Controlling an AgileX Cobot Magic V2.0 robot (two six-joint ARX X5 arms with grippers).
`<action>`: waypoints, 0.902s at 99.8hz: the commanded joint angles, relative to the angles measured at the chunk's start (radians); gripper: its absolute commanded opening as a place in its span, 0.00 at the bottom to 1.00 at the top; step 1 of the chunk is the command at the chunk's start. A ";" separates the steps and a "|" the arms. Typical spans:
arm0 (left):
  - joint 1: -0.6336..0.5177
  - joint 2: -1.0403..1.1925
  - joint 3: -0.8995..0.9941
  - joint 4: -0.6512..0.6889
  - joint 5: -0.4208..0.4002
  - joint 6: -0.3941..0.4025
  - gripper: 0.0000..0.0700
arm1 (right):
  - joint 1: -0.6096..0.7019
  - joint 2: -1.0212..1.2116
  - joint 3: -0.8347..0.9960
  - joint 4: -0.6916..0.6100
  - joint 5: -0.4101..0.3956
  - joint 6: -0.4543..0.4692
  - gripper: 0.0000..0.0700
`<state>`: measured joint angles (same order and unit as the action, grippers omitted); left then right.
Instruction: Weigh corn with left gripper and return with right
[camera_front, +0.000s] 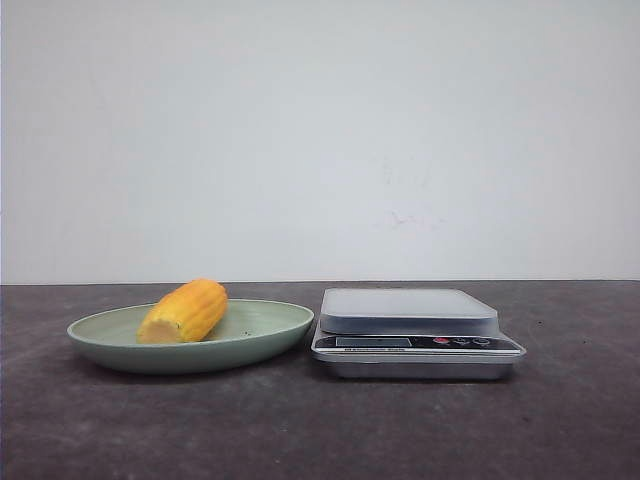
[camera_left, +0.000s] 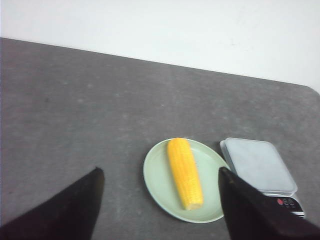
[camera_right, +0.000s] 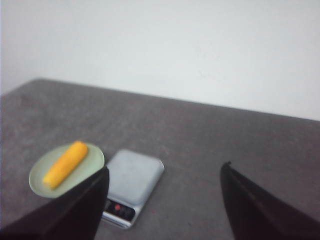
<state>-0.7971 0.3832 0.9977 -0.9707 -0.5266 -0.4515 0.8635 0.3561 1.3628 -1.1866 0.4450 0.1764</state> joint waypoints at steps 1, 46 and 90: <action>-0.008 0.001 0.008 0.032 0.000 0.021 0.47 | 0.008 -0.014 -0.062 0.065 -0.002 -0.020 0.50; -0.008 0.001 0.008 0.135 -0.001 0.081 0.01 | 0.011 -0.027 -0.390 0.403 -0.003 -0.016 0.02; -0.008 0.001 0.008 0.077 0.000 0.080 0.02 | 0.011 -0.027 -0.389 0.386 0.000 -0.019 0.02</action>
<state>-0.7971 0.3832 0.9920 -0.8974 -0.5255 -0.3836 0.8639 0.3267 0.9596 -0.8097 0.4419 0.1596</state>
